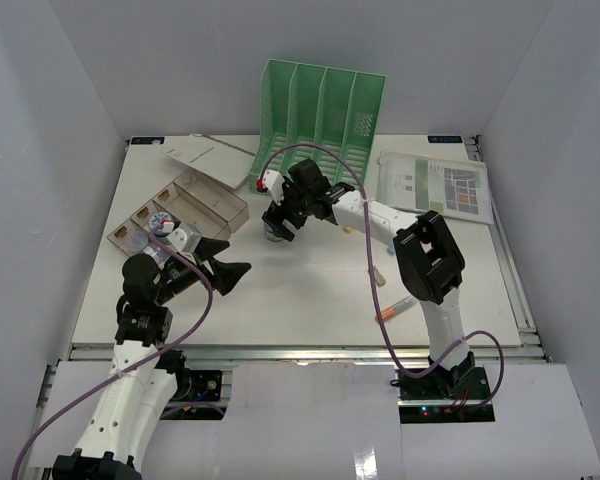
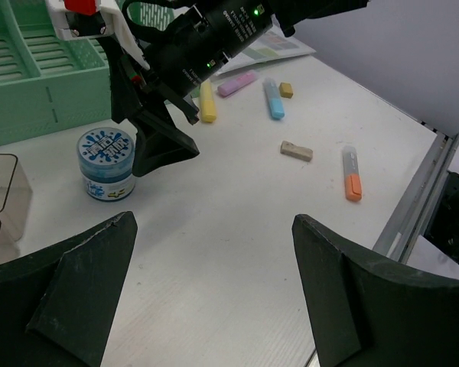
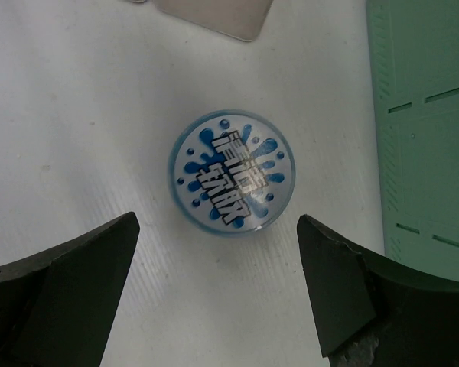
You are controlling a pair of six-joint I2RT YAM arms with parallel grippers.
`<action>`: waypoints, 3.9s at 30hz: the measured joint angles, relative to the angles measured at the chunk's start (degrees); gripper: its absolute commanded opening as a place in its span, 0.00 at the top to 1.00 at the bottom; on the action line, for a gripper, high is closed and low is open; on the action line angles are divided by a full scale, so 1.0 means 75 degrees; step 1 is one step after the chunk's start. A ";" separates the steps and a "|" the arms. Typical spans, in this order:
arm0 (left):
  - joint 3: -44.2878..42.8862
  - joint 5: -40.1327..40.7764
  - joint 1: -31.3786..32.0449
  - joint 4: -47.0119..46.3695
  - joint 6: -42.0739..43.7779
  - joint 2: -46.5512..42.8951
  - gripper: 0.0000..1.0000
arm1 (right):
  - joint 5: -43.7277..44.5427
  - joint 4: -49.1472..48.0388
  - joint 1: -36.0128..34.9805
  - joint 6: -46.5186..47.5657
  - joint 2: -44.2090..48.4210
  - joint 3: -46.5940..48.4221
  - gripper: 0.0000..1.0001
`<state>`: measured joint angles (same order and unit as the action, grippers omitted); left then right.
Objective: Organize the desk
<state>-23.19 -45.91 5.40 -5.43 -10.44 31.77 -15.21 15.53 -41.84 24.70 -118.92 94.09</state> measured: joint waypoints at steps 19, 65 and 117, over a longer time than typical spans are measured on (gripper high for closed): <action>-0.0252 0.1471 0.0098 0.0660 0.0354 -0.0462 0.07 | 0.0598 -0.0265 -0.0137 -0.1232 -0.1439 0.1148 0.85; -0.0558 0.6052 0.0143 0.1527 0.0437 -0.3161 0.04 | 0.0153 -0.2539 -0.2427 -0.1423 -0.4146 0.4989 0.09; -0.7260 0.4675 0.4966 0.1425 -0.0274 1.0153 0.24 | -0.6550 -0.0890 0.8232 -0.1974 0.7795 -0.7449 0.06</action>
<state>-77.64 -10.84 42.64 5.25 -12.50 107.92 -64.33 8.85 19.90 9.90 -60.46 38.22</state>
